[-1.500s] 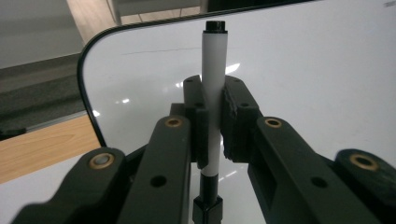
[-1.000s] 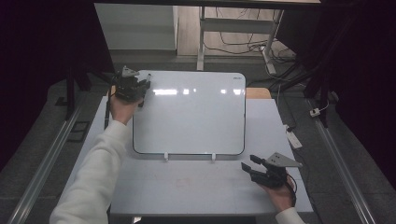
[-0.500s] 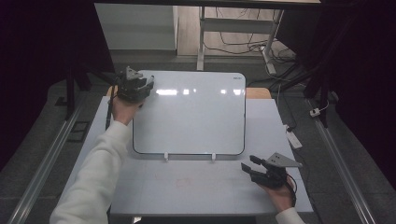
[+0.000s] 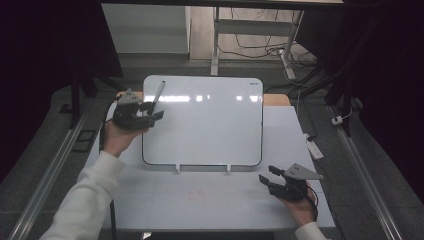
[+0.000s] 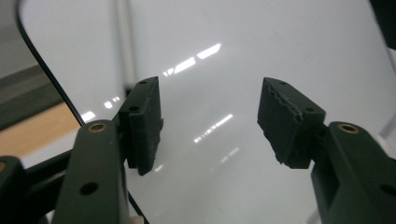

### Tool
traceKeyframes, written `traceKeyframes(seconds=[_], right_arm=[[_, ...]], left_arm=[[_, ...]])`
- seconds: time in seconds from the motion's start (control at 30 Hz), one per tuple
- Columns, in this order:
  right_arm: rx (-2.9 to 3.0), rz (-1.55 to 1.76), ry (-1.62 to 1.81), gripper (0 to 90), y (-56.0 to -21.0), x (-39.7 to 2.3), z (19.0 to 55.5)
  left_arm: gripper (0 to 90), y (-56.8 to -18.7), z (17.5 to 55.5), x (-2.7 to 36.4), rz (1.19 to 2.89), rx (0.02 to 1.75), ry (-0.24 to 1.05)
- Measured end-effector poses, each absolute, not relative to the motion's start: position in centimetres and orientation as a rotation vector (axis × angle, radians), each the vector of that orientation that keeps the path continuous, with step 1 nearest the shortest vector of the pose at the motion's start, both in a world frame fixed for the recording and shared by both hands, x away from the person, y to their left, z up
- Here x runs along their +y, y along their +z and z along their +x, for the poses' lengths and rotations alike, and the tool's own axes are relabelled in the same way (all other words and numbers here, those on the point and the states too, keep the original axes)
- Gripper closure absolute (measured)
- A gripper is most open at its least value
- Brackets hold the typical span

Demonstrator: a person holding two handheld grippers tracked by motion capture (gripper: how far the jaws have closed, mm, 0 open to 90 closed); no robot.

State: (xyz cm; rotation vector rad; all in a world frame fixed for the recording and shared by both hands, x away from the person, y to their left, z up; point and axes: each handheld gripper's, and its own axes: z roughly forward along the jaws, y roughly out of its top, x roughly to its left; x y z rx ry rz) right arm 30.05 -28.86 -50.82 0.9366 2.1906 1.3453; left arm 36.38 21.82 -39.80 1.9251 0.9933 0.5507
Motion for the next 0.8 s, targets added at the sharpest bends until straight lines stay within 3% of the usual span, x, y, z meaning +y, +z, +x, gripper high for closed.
traceKeyframes(seconds=[0.47,0.8], right_arm=[[2.209,0.87,1.293,40.4,-50.8,-28.8,30.1],[2.225,0.862,1.279,38.0,-51.1,-29.0,30.3]], left_arm=[[31.2,-46.6,27.3,23.1,1.96,0.998,0.36],[29.3,-49.8,23.7,24.4,1.932,1.038,0.341]])
